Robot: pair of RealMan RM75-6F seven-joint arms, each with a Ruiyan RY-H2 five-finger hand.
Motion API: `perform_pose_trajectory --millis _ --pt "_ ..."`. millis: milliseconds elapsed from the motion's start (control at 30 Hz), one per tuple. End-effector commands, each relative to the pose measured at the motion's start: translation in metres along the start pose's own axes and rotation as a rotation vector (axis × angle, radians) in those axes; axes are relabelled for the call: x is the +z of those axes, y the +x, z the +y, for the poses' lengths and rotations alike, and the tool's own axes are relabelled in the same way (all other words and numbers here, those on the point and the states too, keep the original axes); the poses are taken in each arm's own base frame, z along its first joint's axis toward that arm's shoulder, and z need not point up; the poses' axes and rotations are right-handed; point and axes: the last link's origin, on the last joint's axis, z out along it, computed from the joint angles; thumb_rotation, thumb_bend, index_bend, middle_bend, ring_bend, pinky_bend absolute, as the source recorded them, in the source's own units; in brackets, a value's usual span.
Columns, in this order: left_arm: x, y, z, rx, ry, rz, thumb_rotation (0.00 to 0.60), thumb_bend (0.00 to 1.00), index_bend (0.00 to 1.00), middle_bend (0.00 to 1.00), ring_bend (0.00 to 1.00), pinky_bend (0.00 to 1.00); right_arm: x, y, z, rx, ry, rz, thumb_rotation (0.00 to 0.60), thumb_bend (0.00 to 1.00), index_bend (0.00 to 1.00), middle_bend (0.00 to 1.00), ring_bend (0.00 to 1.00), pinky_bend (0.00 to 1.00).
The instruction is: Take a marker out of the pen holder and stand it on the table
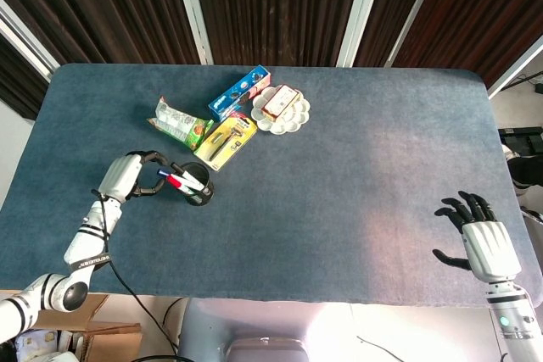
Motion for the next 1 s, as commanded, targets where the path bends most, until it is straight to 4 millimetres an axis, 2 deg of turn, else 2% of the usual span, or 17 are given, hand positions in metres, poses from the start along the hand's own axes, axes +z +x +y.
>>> perform_pose_trajectory --millis 33,333,533,767,1000 --pt "0.000 0.000 0.000 0.000 0.003 -0.001 0.600 0.37 0.44 0.41 0.33 0.26 0.000 0.000 0.000 0.000 0.000 0.000 0.600 0.21 0.46 0.34 0.15 0.23" --pt "0.003 -0.002 0.001 -0.006 0.005 0.004 0.600 0.37 0.47 0.46 0.36 0.26 0.000 0.000 0.000 0.001 0.000 0.000 0.600 0.21 0.46 0.34 0.15 0.23" --pt "0.005 -0.003 0.002 -0.013 0.013 0.019 0.600 0.37 0.55 0.55 0.43 0.28 0.000 0.000 0.000 0.003 0.000 0.000 0.600 0.21 0.46 0.34 0.15 0.23" --pt "0.005 -0.006 0.004 -0.051 0.007 0.023 0.600 0.46 0.64 0.66 0.52 0.32 0.000 0.000 0.000 0.004 0.000 -0.001 0.600 0.21 0.46 0.34 0.15 0.23" --pt "-0.006 0.004 0.000 -0.023 -0.011 0.064 0.600 0.52 0.66 0.68 0.54 0.33 0.000 0.000 0.000 0.006 0.000 -0.001 0.600 0.21 0.46 0.34 0.15 0.23"
